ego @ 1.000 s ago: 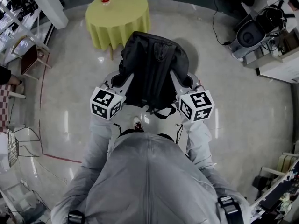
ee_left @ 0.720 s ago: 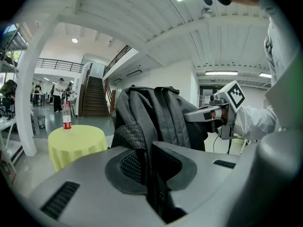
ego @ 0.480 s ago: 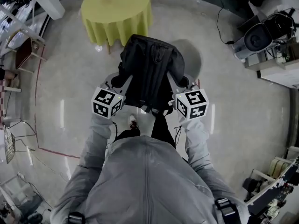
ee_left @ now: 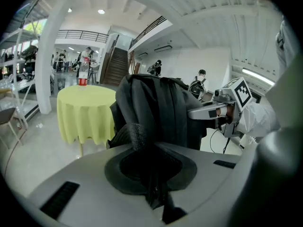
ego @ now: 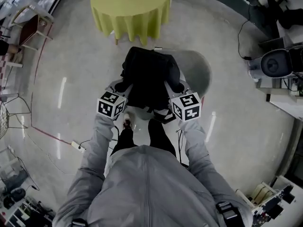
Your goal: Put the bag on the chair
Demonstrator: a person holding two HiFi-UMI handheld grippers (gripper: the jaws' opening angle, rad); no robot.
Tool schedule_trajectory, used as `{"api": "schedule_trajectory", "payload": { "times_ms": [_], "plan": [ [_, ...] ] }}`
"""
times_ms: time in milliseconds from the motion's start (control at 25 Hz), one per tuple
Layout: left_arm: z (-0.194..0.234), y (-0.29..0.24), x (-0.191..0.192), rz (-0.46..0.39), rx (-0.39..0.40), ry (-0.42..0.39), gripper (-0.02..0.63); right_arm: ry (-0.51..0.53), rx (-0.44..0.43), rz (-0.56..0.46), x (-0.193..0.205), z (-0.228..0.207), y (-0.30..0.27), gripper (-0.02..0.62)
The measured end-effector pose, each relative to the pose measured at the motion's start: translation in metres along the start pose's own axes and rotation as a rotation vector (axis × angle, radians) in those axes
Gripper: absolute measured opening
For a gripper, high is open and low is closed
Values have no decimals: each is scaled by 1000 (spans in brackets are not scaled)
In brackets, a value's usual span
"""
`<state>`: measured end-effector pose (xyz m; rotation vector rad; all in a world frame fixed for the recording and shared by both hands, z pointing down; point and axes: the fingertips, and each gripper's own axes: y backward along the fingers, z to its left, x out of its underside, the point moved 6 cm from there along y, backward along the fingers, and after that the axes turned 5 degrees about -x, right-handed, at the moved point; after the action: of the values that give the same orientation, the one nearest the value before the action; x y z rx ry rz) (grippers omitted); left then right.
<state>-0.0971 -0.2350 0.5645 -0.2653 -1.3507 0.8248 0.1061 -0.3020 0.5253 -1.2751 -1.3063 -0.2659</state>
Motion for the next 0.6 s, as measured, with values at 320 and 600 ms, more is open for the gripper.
{"api": "schedule_trajectory", "payload": {
  "times_ms": [320, 600],
  "plan": [
    [32, -65, 35, 86, -89, 139, 38, 3, -80, 118, 33, -50, -69, 48],
    [54, -108, 67, 146, -146, 235, 40, -9, -91, 196, 64, -77, -117, 49]
  ]
}}
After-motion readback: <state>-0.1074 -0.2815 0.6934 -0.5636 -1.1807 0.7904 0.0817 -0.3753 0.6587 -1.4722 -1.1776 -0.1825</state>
